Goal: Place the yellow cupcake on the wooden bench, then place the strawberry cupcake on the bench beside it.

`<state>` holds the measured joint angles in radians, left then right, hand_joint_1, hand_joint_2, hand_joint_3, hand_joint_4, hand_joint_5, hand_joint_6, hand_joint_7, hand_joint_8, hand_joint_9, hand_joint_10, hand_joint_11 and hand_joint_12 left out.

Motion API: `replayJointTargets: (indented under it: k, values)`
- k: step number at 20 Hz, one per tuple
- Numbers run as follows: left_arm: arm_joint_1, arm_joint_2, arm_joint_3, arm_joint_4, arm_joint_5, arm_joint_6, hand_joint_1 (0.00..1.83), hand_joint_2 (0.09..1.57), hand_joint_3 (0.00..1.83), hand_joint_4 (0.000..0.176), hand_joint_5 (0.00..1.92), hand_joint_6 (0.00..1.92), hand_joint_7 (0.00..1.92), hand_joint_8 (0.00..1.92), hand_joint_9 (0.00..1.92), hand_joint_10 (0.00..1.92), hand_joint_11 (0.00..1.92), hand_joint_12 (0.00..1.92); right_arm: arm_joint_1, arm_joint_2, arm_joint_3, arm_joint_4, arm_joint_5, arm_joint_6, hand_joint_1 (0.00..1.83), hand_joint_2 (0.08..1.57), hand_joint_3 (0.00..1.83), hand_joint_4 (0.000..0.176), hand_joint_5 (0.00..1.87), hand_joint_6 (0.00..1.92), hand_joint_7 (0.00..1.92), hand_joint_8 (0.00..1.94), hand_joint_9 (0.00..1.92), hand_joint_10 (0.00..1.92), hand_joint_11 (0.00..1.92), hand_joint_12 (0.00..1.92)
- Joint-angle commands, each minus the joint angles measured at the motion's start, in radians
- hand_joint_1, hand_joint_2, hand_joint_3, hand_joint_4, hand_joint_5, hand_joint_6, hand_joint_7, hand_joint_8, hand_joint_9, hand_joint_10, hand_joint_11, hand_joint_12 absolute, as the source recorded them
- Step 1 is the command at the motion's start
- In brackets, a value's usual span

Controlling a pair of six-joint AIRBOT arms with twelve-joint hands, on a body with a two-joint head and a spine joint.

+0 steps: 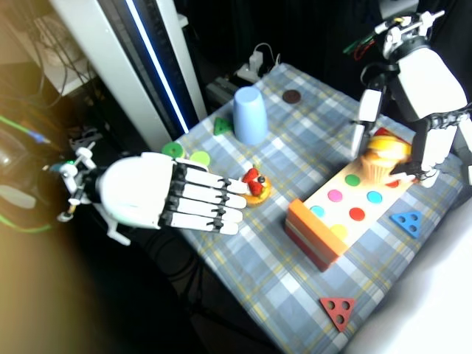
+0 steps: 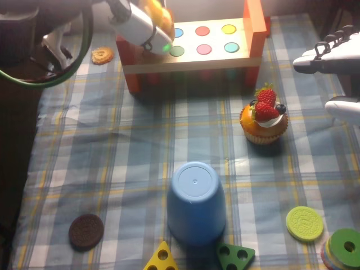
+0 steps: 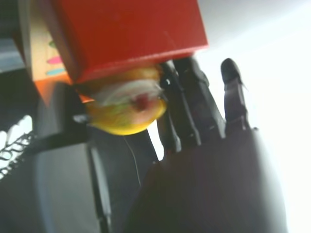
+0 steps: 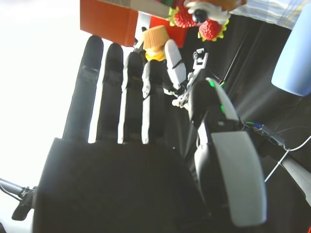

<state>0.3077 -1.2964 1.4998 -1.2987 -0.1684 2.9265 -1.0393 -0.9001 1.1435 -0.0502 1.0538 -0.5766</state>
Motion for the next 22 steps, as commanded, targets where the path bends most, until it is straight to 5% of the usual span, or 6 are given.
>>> replayJointTargets:
  k: [1, 2, 4, 8, 15, 22]
  values:
    - [-0.005, -0.003, 0.004, 0.004, -0.047, -0.004, 1.02, 1.22, 0.00, 0.053, 0.77, 1.32, 0.72, 0.46, 0.65, 0.00, 0.12, 0.10, 0.010, 0.001, 0.003, 0.023, 0.117, 0.009, 0.55, 1.37, 0.00, 0.000, 0.50, 0.00, 0.51, 0.00, 0.48, 0.00, 0.35, 0.38]
    - [-0.003, -0.003, 0.004, 0.000, -0.047, -0.004, 0.86, 1.12, 0.00, 0.063, 0.62, 0.46, 0.67, 0.04, 0.56, 0.00, 0.12, 0.20, 0.010, 0.001, 0.003, 0.023, 0.117, 0.010, 0.54, 1.38, 0.00, 0.000, 0.49, 0.00, 0.50, 0.00, 0.48, 0.00, 0.35, 0.40]
    - [-0.003, 0.000, 0.000, -0.003, -0.047, -0.004, 0.67, 1.07, 0.00, 0.065, 0.48, 0.04, 0.47, 0.00, 0.42, 0.00, 0.01, 0.37, 0.009, 0.001, 0.003, 0.023, 0.117, 0.013, 0.54, 1.38, 0.00, 0.000, 0.48, 0.00, 0.49, 0.00, 0.48, 0.00, 0.32, 0.46]
    - [-0.004, 0.011, -0.017, 0.013, -0.052, -0.014, 0.93, 0.86, 0.00, 0.169, 0.38, 0.00, 0.39, 0.00, 0.32, 0.00, 0.00, 0.28, 0.009, 0.001, 0.004, 0.023, 0.117, 0.017, 0.62, 1.37, 0.00, 0.000, 0.49, 0.00, 0.50, 0.00, 0.48, 0.00, 0.29, 0.52]
    - [-0.009, 0.072, -0.101, 0.222, -0.106, -0.224, 0.64, 0.84, 0.00, 0.176, 0.00, 0.00, 0.00, 0.00, 0.00, 0.00, 0.00, 0.00, 0.009, 0.001, 0.003, 0.023, 0.117, 0.024, 0.68, 1.35, 0.00, 0.000, 0.48, 0.00, 0.49, 0.00, 0.49, 0.00, 0.26, 0.60]
    - [0.151, 0.336, -0.432, 0.864, -0.530, -1.002, 0.84, 0.76, 0.00, 0.176, 0.00, 0.00, 0.00, 0.00, 0.00, 0.00, 0.00, 0.00, 0.040, -0.010, 0.004, 0.000, 0.117, 0.026, 0.69, 1.08, 0.00, 0.000, 0.46, 0.00, 0.48, 0.00, 0.43, 0.00, 0.14, 0.67]
